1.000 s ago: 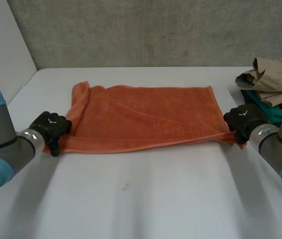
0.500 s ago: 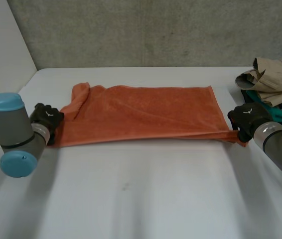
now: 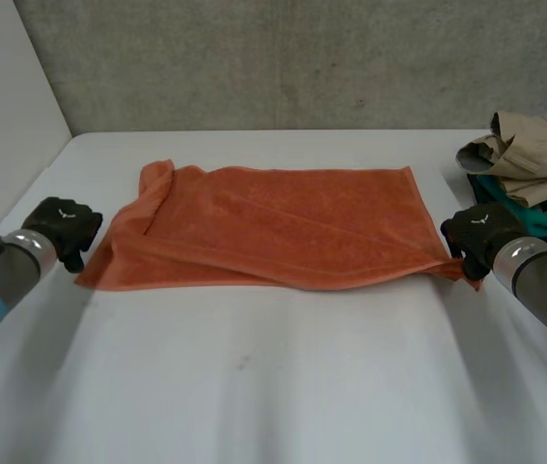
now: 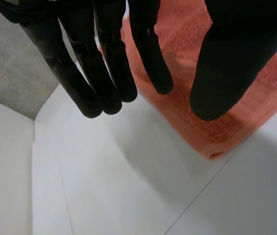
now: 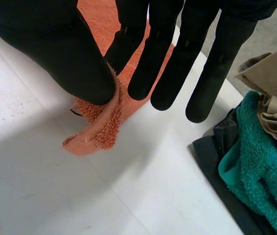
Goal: Fold the laundry.
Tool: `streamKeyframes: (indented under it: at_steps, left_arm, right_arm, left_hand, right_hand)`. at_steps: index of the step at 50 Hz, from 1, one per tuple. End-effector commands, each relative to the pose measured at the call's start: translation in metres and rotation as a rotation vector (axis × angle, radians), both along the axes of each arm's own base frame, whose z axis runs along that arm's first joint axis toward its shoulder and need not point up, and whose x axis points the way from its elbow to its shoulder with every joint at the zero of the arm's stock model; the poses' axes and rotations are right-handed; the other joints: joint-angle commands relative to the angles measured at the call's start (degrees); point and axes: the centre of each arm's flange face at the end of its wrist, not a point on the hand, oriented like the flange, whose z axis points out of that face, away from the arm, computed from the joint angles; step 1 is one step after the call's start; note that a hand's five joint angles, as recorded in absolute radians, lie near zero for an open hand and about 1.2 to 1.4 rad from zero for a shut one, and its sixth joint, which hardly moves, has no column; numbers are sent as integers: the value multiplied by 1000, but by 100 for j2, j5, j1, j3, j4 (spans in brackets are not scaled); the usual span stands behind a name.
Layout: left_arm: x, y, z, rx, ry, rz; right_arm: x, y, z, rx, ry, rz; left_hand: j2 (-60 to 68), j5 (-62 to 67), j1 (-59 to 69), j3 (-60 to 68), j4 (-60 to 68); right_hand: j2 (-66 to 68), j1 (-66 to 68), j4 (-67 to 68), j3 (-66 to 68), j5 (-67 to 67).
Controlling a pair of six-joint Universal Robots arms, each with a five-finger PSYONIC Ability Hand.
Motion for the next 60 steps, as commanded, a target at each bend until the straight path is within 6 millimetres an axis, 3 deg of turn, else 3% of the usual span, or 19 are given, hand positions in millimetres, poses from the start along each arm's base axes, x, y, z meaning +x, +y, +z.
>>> streamKeyframes:
  at_steps: [1, 6, 14, 26, 45, 53, 60]
  left_arm:
    - [-2, 19, 8, 42, 74, -84]
    - [-3, 28, -7, 117, 49, -117]
    - [-4, 18, -24, 136, -6, -122]
    - [-18, 2, -17, 72, -4, -128]
    - [-38, -7, -28, 61, -39, -146]
    - [-44, -11, -34, 55, -58, -157]
    - [-46, -13, -37, 56, -77, -158]
  right_arm:
    - [0, 0, 0, 5, 4, 2]
    - [1, 1, -2, 10, 6, 4]
    - [3, 3, -5, 18, 9, 11]
    - [3, 4, -7, 26, 9, 12]
    - [4, 6, -11, 38, 11, 20]
    - [4, 6, -12, 41, 11, 20]
    - [3, 5, -10, 35, 11, 16]
  left_hand:
    - [629, 605, 710, 612, 623]
    - [-93, -117, -12, -109, -99]
    - [-313, -337, -232, -330, -319]
    - [-1104, -1128, -1022, -1120, -1110]
    - [-1104, -1128, -1023, -1120, -1110]
    - [-448, -473, -367, -465, -454]
    - [2036, 2012, 2118, 2020, 2030]
  right_hand:
    - [1230, 1425, 1130, 1171, 1154]
    - [1230, 1425, 1130, 1171, 1154]
    - [1230, 1425, 1130, 1171, 1154]
    - [1230, 1425, 1130, 1171, 1154]
    - [1230, 1425, 1130, 1171, 1154]
    - [1230, 1425, 1130, 1171, 1154]
    - [1230, 1425, 1130, 1171, 1154]
